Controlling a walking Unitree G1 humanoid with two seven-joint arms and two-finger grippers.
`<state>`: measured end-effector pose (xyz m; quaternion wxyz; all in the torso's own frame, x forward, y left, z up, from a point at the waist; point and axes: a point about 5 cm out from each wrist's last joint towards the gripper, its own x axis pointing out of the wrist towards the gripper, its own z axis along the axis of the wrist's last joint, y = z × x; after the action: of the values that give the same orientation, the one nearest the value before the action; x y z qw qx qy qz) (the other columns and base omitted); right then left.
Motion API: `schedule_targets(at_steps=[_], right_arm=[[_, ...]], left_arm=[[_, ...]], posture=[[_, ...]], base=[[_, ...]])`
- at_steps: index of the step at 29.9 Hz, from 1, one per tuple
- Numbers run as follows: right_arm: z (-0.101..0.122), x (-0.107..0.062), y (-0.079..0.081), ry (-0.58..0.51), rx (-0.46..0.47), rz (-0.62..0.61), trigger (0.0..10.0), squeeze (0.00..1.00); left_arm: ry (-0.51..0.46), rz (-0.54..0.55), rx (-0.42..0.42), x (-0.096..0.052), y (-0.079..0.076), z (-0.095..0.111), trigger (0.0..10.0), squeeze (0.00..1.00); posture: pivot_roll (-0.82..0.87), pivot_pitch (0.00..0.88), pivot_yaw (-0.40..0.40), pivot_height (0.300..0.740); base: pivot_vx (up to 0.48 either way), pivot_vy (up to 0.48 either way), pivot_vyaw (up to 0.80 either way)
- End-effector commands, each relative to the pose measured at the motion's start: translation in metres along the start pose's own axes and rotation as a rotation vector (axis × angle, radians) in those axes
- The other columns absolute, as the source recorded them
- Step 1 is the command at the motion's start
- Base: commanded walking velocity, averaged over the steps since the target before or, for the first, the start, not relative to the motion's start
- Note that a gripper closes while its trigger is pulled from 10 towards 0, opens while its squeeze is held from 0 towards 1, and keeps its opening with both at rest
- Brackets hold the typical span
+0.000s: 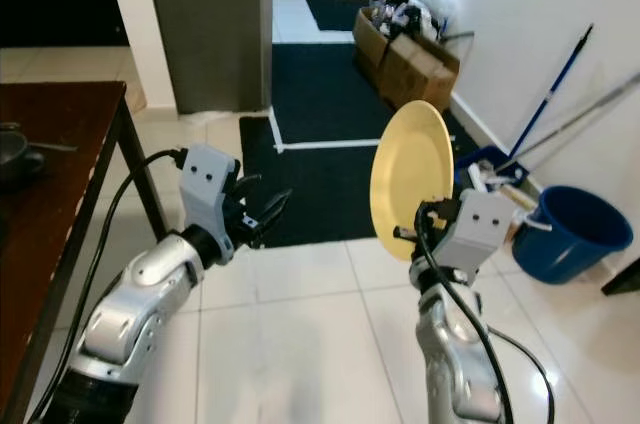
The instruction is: Setting the table
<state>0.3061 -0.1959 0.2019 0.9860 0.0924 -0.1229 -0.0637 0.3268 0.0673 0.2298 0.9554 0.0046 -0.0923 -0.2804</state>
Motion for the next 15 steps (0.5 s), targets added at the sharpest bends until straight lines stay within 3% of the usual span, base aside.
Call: schedule_targets(at_steps=[1, 15], right_arm=[[-0.002, -0.002, -0.005, 0.003, 0.006, -0.016, 10.0, 0.0], [0.005, -0.001, -0.016, -0.024, 0.062, -0.071, 10.0, 0.0]], left_arm=[[0.022, -0.023, -0.023, -0.003, -0.006, -0.005, 10.0, 0.0], [0.034, -0.058, -0.103, -0.008, -0.013, -0.003, 10.0, 0.0]], posture=[[-0.02, 0.144, 0.052, 0.74], [-0.02, 0.155, 0.055, 0.74]], base=[[0.0, 0.0, 0.0], [0.0, 0.0, 0.0]])
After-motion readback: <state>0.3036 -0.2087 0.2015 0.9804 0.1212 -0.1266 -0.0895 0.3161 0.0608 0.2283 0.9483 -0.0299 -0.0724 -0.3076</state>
